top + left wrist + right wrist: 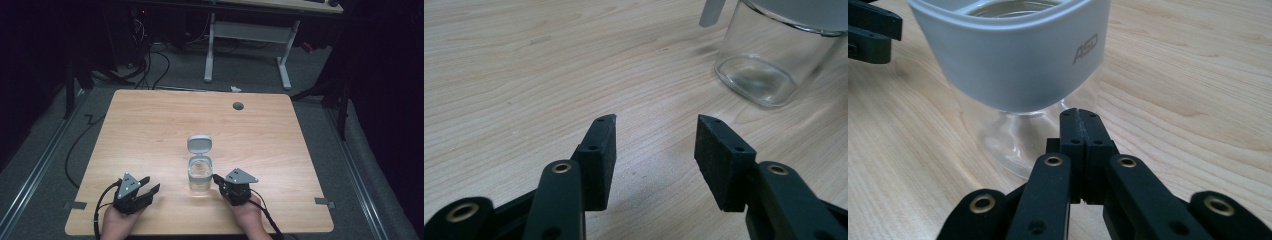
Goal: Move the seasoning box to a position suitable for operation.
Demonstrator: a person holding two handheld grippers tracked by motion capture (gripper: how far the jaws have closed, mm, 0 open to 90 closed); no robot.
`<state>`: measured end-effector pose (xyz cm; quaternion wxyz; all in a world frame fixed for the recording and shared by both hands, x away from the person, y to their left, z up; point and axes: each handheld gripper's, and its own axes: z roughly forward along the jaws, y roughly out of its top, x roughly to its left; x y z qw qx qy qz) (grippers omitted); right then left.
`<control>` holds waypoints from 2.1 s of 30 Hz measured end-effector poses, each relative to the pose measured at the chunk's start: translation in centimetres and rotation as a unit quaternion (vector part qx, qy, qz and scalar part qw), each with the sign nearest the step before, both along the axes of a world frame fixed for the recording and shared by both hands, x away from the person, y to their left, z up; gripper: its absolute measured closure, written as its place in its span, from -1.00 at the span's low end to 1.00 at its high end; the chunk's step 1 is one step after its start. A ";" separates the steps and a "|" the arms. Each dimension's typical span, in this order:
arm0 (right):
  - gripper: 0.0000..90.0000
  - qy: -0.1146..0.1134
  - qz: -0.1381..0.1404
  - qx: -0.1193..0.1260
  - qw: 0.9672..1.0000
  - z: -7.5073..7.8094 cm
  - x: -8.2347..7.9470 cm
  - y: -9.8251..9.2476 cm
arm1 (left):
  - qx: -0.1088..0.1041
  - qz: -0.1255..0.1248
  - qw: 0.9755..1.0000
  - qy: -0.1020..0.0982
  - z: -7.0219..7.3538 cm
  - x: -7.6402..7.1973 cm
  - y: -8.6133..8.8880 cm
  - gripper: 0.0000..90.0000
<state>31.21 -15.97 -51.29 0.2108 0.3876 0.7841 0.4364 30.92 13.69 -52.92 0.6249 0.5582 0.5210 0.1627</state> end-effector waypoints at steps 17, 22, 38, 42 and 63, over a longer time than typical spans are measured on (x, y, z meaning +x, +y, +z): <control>1.00 -0.001 0.008 0.006 1.000 -0.1 -0.5 0.3 | 0.005 -0.002 1.000 -0.004 -0.1 -0.1 -0.2 0.15; 0.99 0.000 0.004 0.003 1.000 -0.2 -0.5 0.1 | 0.000 -0.004 1.000 -0.002 0.0 -0.1 -0.2 0.15; 0.81 0.014 -0.038 0.013 0.999 -0.1 0.0 -2.8 | -0.011 -0.062 0.998 -0.007 0.4 -2.0 -3.7 0.51; 0.84 0.008 -0.043 0.007 0.999 0.1 0.3 -3.2 | -0.017 -0.091 0.996 -0.004 0.3 -2.7 -6.0 0.80; 1.00 -0.019 -0.035 0.026 0.999 3.2 5.2 -2.0 | -0.016 -0.120 0.993 -0.002 -0.4 -2.1 -13.0 1.00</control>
